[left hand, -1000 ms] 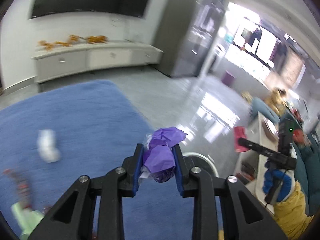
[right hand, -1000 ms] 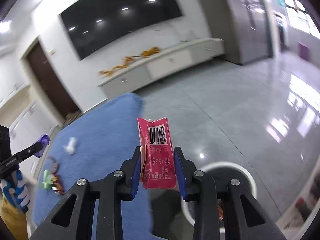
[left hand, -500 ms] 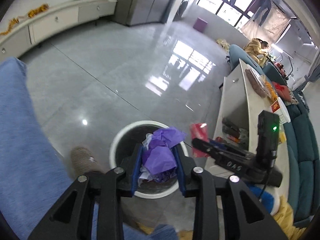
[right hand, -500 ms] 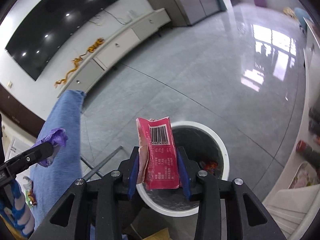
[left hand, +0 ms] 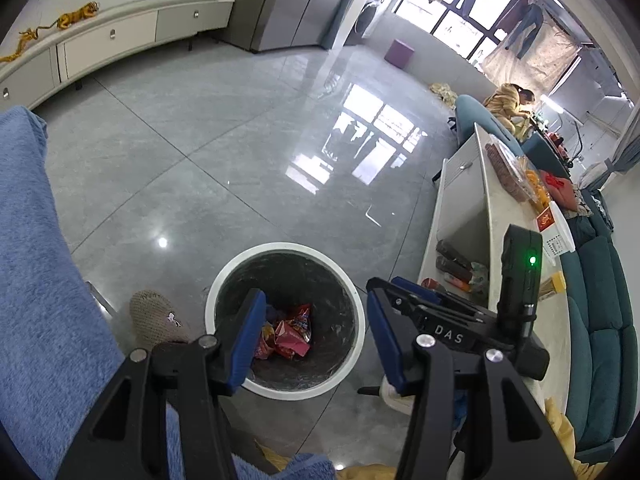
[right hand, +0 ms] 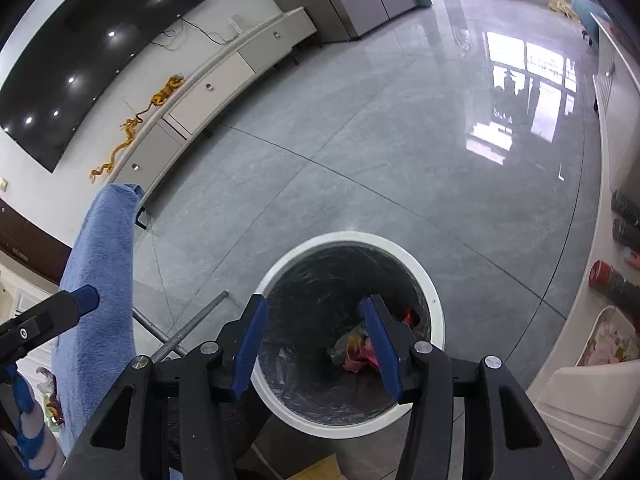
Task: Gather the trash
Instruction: 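Move both open grippers back over the green cloth and brown snack bag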
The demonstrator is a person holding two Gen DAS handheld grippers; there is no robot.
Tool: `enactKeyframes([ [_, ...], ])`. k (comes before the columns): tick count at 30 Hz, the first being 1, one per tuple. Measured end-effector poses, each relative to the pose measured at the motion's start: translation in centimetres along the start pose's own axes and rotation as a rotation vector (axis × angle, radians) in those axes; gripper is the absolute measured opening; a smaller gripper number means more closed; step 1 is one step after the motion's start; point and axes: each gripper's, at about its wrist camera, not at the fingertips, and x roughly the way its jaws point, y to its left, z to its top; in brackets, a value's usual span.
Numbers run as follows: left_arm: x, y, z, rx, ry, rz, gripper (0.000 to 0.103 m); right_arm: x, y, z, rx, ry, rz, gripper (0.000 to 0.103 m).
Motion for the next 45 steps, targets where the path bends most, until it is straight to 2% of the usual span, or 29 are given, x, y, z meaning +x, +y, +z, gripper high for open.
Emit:
enactKeyframes([
  [5,-3.5,-1.2,-1.1,0.034,-0.06,0.02,0.051,-2.2,1.8,0.2,-0.043,-0.044,0.014,0.048],
  [13,-10.4,0.4,-3.9,0.01,-0.161,0.074,0.051,-6.8,6.3,-0.1,-0.161,-0.127,0.072,0.051],
  [19,-17.2,3.7,-7.8,-0.051,-0.279,0.141,0.058,-9.6,11.0,-0.9,-0.289,-0.167,0.14,0.056],
  [24,-23.7,7.8,-11.9,-0.136,-0.388,0.207,0.059,-11.3,15.5,-1.5,-0.394,-0.185,0.214,0.057],
  [27,-27.6,10.6,-15.2,-0.183,-0.454,0.293,0.059,-12.0,18.6,-2.1,-0.469,-0.188,0.244,0.06],
  [28,-29.0,11.8,-16.8,-0.202,-0.473,0.344,0.06,-12.2,19.8,-2.3,-0.501,-0.186,0.256,0.061],
  [34,-34.2,18.2,-24.4,-0.362,-0.507,0.527,0.061,-11.6,26.1,-3.5,-0.654,-0.154,0.323,0.065],
  [37,-36.1,21.7,-27.8,-0.462,-0.524,0.599,0.067,-10.0,29.4,-4.8,-0.727,-0.112,0.349,0.065],
  [41,-37.6,25.3,-30.9,-0.569,-0.555,0.599,0.067,-7.1,33.5,-7.1,-0.827,-0.027,0.384,0.066],
  [45,-36.6,27.4,-31.0,-0.579,-0.531,0.549,0.068,-4.2,37.3,-10.1,-0.932,0.075,0.429,0.066],
])
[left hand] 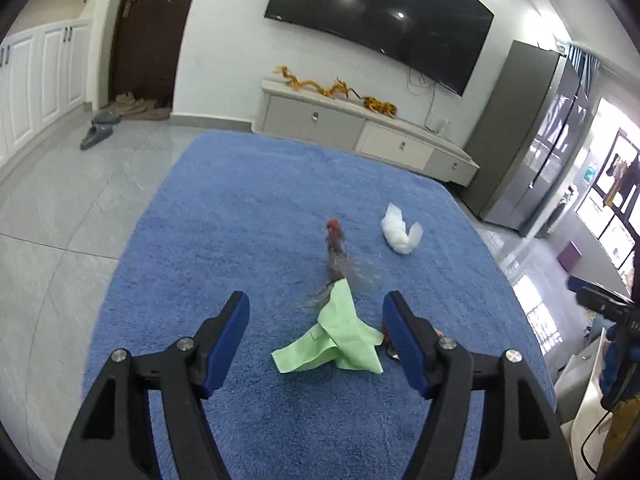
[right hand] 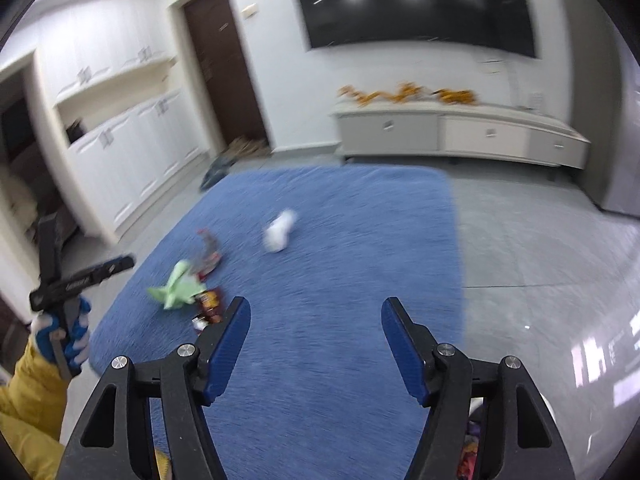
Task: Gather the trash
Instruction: 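Move both open grippers back over the green cloth and brown snack bag, then grasp the green cloth with the left gripper while the right gripper grasps the brown snack bag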
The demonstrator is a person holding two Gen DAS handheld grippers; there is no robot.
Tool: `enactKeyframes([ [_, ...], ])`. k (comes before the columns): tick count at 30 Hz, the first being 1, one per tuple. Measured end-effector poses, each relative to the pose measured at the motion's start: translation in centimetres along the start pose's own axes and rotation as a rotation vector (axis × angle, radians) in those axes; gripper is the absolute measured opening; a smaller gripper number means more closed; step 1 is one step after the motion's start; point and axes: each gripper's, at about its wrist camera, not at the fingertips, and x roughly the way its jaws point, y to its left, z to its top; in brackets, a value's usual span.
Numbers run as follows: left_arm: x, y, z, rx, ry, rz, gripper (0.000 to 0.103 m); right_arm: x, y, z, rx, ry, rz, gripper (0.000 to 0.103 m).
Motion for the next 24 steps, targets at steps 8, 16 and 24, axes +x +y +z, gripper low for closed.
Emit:
enactKeyframes([
  [8,4.0,-2.4,-1.1,0.065,0.118,-0.111,0.068,8.1,5.4,-0.9,-0.141,0.185,0.167,0.067],
  [16,6.2,-1.7,-1.6,0.041,0.161,-0.15,0.068,12.9,8.2,-1.7,-0.219,0.285,0.247,0.067],
  [24,7.0,-1.4,-2.3,0.026,0.151,-0.133,0.056,15.7,9.9,-1.8,-0.269,0.317,0.282,0.067],
])
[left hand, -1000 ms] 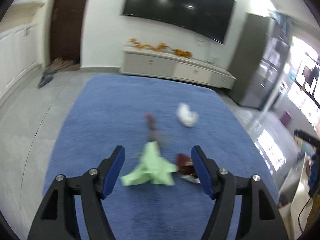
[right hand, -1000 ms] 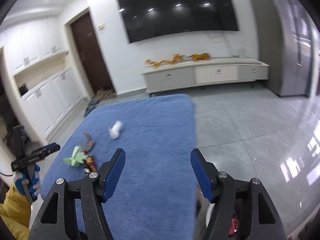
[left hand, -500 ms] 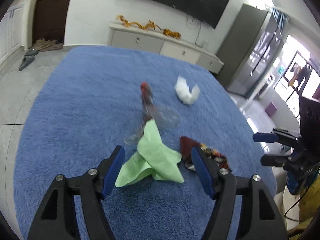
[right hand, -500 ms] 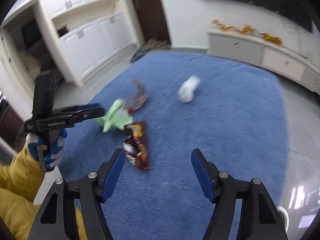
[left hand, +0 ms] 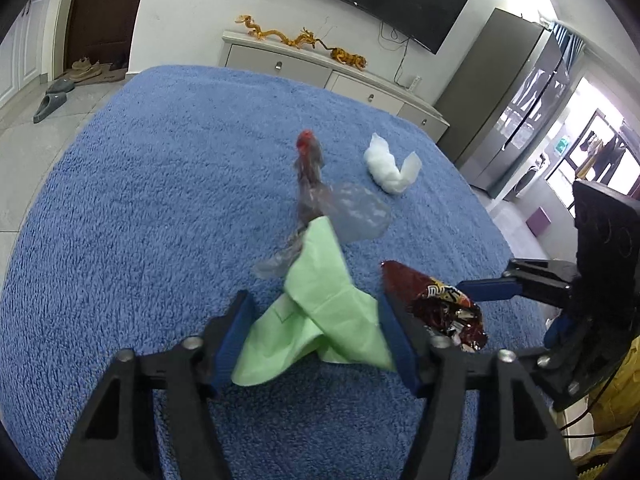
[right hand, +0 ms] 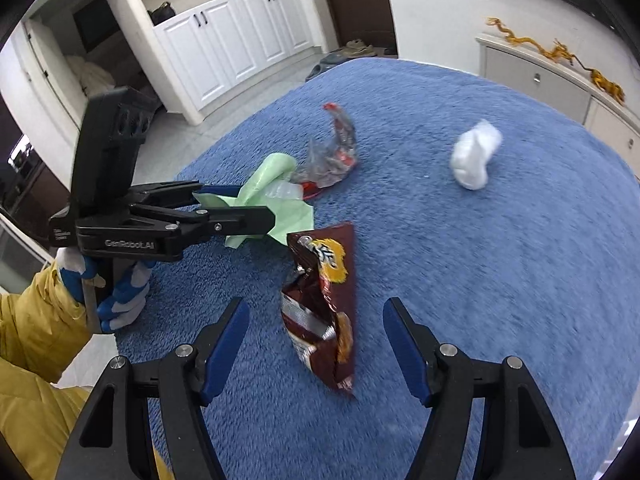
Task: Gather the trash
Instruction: 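Grasp the green cloth with the left gripper while the right gripper grasps the brown snack bag, then carry both items over the bin and open both grippers to drop them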
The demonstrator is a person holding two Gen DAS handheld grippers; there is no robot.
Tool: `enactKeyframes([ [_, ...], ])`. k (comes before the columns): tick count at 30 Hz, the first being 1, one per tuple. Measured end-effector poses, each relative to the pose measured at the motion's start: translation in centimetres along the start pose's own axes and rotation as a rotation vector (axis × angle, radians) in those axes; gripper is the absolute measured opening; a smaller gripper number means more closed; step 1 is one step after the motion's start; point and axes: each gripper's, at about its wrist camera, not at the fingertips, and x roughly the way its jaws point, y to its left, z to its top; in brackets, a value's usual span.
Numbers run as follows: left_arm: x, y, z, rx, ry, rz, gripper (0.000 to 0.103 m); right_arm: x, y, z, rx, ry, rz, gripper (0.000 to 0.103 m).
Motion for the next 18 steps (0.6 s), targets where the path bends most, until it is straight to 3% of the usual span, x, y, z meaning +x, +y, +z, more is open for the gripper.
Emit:
enactKeyframes([
  [4,0.1,-0.6,0.2,0.021,0.001,0.005,0.044,1.4,0.4,0.0,-0.024,0.023,-0.015,0.065],
  [7,-0.2,-1.0,0.0,0.015,0.003,-0.006,0.042,1.9,0.3,-0.2,-0.038,0.042,-0.068,0.04],
  [10,-0.6,-1.4,-0.4,0.007,0.007,-0.01,0.041,0.9,-0.2,-0.9,-0.024,0.019,-0.075,0.031],
  [18,-2.3,-3.9,-1.7,0.012,0.012,-0.052,0.039,-4.1,-1.7,-3.5,0.046,-0.076,-0.104,0.03],
])
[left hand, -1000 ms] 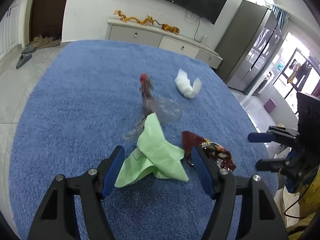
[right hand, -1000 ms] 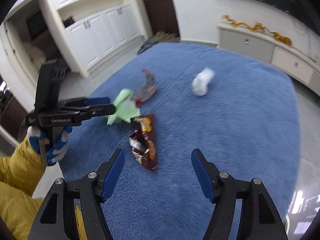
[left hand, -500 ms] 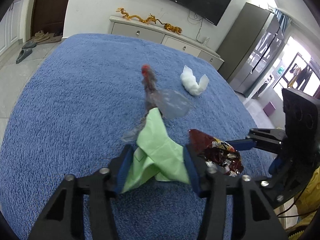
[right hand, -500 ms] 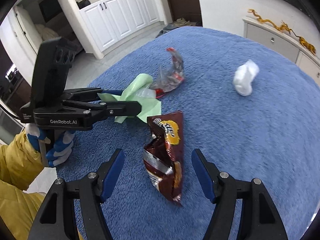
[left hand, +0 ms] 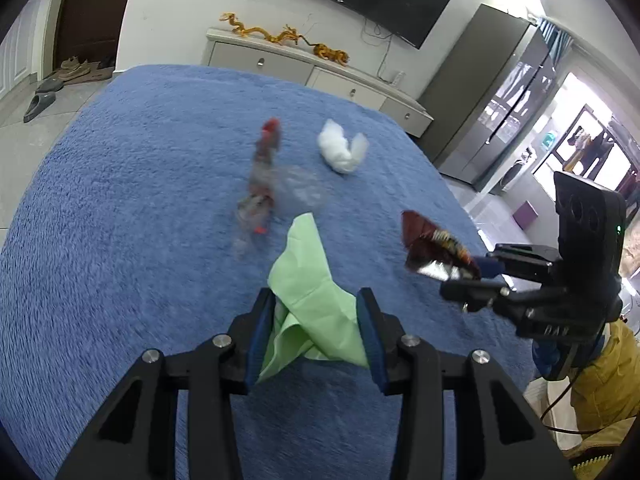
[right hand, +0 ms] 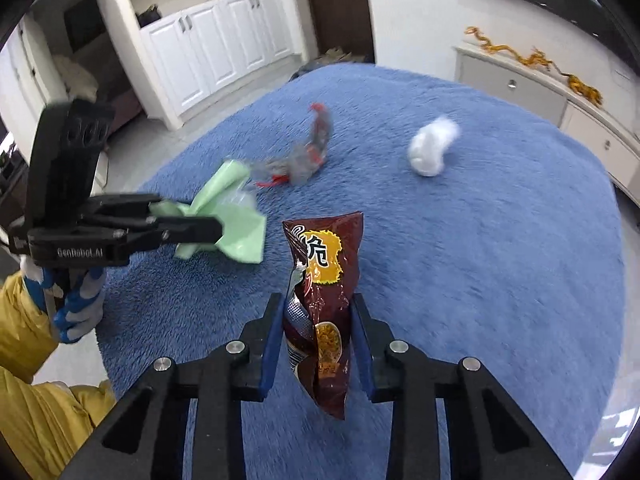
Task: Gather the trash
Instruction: 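Carry both items over the bin and open both grippers to drop them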
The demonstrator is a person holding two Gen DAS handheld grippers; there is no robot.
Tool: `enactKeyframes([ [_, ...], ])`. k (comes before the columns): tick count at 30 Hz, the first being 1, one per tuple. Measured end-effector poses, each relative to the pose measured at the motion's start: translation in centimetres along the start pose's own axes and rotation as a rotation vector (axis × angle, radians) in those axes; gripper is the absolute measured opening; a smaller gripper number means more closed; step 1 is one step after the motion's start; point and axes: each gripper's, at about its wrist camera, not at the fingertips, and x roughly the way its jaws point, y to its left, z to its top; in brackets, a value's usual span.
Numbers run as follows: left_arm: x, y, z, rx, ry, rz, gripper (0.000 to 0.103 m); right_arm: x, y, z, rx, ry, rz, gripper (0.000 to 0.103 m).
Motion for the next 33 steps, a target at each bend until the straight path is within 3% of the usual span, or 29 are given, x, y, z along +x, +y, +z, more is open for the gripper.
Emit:
enactKeyframes([
  [9,-2.2,-4.0,0.2,0.032,-0.036,-0.02,0.039,-8.5,-4.4,-3.0,0.157,-0.19,-0.077,0.03],
  [18,-0.1,-12.5,3.2,0.157,0.011,-0.1,0.038,-18.6,-10.9,-11.6,0.374,-0.367,-0.25,0.03],
  [25,5.5,-22.0,5.1,0.292,0.108,-0.194,0.039,-22.5,-16.4,-20.4,0.622,-0.383,-0.404,0.03],
  [29,9.7,-28.4,5.4,0.399,0.175,-0.232,0.039,-22.3,-19.0,-24.5,0.765,-0.366,-0.427,0.031],
  [33,14.7,-34.1,4.9,0.459,0.265,-0.275,0.039,-21.4,-20.8,-26.5,0.848,-0.332,-0.435,0.033],
])
